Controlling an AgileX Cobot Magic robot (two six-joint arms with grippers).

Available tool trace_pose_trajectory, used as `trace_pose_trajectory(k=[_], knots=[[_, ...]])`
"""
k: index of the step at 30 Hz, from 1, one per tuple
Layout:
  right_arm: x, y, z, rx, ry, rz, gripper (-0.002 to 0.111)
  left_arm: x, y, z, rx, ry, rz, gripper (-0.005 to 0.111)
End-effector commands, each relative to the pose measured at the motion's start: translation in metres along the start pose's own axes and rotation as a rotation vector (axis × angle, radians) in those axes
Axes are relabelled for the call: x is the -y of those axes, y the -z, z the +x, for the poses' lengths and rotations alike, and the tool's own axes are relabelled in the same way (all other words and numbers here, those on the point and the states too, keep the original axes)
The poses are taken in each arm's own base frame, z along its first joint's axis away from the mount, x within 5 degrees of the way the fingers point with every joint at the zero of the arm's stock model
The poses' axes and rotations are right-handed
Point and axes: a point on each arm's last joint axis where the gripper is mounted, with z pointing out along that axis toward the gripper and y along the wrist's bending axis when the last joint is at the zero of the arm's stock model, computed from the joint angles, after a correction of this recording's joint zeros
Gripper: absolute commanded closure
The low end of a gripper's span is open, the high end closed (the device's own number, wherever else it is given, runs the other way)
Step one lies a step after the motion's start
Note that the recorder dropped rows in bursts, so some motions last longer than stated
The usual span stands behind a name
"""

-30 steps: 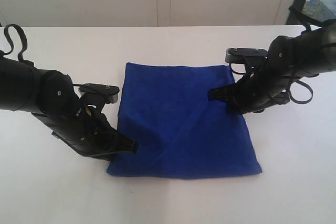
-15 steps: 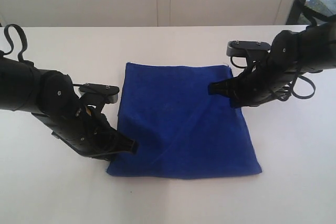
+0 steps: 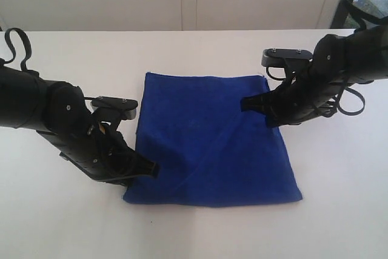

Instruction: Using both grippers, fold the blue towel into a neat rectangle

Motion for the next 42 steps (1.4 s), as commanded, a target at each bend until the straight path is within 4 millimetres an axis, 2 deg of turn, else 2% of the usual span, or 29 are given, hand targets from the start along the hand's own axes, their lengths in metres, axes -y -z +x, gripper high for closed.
trace_pose_trajectory(k=[1, 4, 20, 25, 27, 42], knots=[[0.0, 0.003, -0.003, 0.035, 0.011, 0.001, 0.09, 0.002, 0.0, 0.002, -0.02, 0.0, 0.006, 0.107], [0.0, -0.001, -0.004, 0.047, 0.01, 0.002, 0.083, 0.002, 0.0, 0.002, -0.02, 0.0, 0.006, 0.107], [0.002, -0.013, -0.001, 0.032, -0.024, 0.001, 0.083, 0.002, 0.0, 0.001, -0.018, 0.0, 0.006, 0.107], [0.001, -0.011, -0.002, 0.042, -0.023, 0.0, 0.095, 0.002, 0.0, 0.001, -0.018, 0.0, 0.006, 0.107], [0.001, -0.011, -0.002, 0.041, -0.023, -0.001, 0.108, 0.002, 0.0, 0.001, -0.018, 0.0, 0.006, 0.107], [0.001, 0.001, 0.003, -0.035, 0.018, 0.012, 0.108, 0.002, 0.0, 0.002, -0.022, 0.0, 0.006, 0.107]])
